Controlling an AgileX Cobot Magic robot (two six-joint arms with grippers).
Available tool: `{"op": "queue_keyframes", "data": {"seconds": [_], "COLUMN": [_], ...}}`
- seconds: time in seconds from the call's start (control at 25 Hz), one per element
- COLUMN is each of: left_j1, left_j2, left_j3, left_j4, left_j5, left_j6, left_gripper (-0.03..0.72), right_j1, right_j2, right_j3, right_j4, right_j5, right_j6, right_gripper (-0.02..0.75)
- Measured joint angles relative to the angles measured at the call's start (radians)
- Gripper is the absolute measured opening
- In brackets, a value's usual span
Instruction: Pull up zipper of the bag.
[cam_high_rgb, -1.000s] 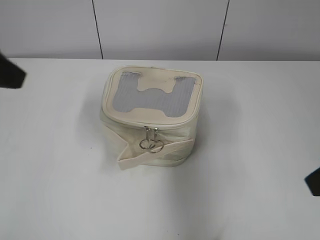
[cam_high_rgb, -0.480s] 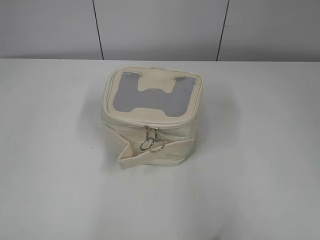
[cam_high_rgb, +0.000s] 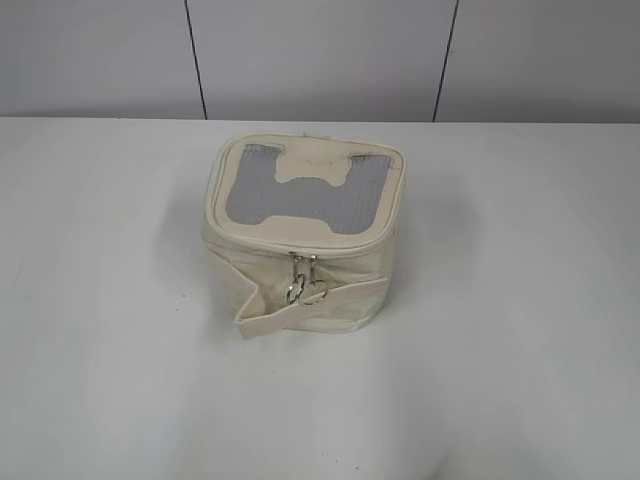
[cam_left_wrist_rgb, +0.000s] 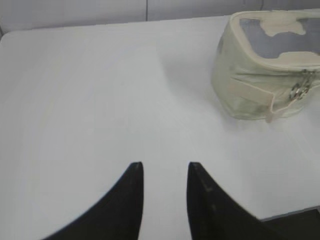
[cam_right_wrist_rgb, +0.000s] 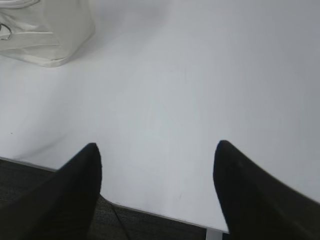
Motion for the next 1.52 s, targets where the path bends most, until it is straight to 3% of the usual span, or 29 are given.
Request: {"op": "queue_keyframes", "data": {"seconds": [0.24,0.6,0.88,1.2,1.52], "left_j1": [0.000,0.000,0.006,0.215,0.238], "left_j2": [0.000,0.000,0.000,0.000,0.000], "left_j3": [0.038,0.038,0.038,0.038,0.038], "left_j4": [-0.117,-0.127,-0.128,-0.128,-0.128], "left_j5": [-0.113,-0.120,-0.120,-0.120,-0.122], "left_j6": [0.141,0.156,0.156,0.156,0.156], "left_gripper": [0.236,0.236,0.237,0.237,0.237], "right_j1": [0.000,0.000,-0.002,-0.106,-0.117], "right_j2": [-0.002,-0.003,-0.003,-0.007,-0.059], "right_j3": [0.020,0.020,0.020,0.020,0.020], "right_j4": [-0.003,-0.003,-0.003,-0.003,0.017], "right_j5": [-0.039,-0.040,-0.041,-0.041,-0.043], "right_j6": [0.003,0.005,0.006,0.007,0.008], "right_gripper": [0.545,0.453,0.428,0.422,0.421]}}
